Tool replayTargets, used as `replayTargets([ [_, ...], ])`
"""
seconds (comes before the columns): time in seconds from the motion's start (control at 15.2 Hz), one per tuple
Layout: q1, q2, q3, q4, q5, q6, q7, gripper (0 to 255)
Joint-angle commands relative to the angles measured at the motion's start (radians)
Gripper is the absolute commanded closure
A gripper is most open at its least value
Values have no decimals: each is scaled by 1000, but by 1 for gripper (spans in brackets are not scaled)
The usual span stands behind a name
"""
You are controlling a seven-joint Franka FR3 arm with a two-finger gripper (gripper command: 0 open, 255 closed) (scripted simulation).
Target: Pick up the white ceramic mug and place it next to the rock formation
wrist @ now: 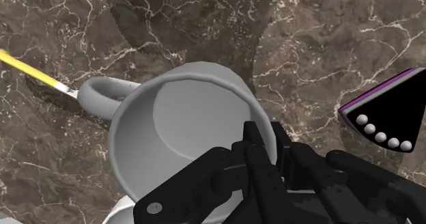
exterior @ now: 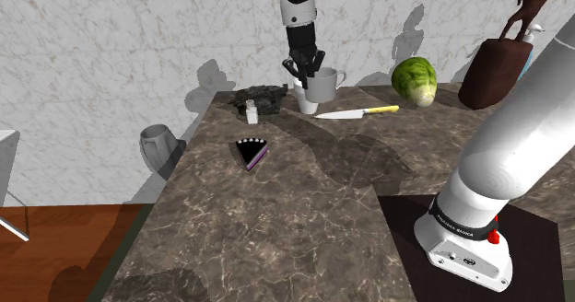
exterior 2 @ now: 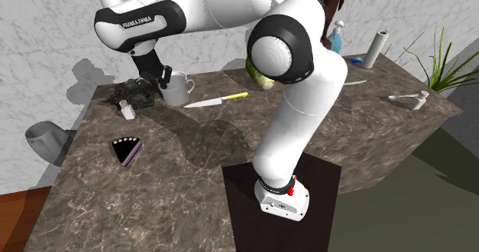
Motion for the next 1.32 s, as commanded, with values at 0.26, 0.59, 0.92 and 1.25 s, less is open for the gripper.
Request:
replayTargets([
  [0.26, 20, 256, 23, 298, -26, -45, 51, 255],
  [0.59, 49, 482, 32, 610, -55, -134, 84, 255],
  [0.92, 48, 481, 31, 542, -55, -66, 85, 255],
  [1.25, 46, 487, 30, 483, -56, -2, 87, 255],
])
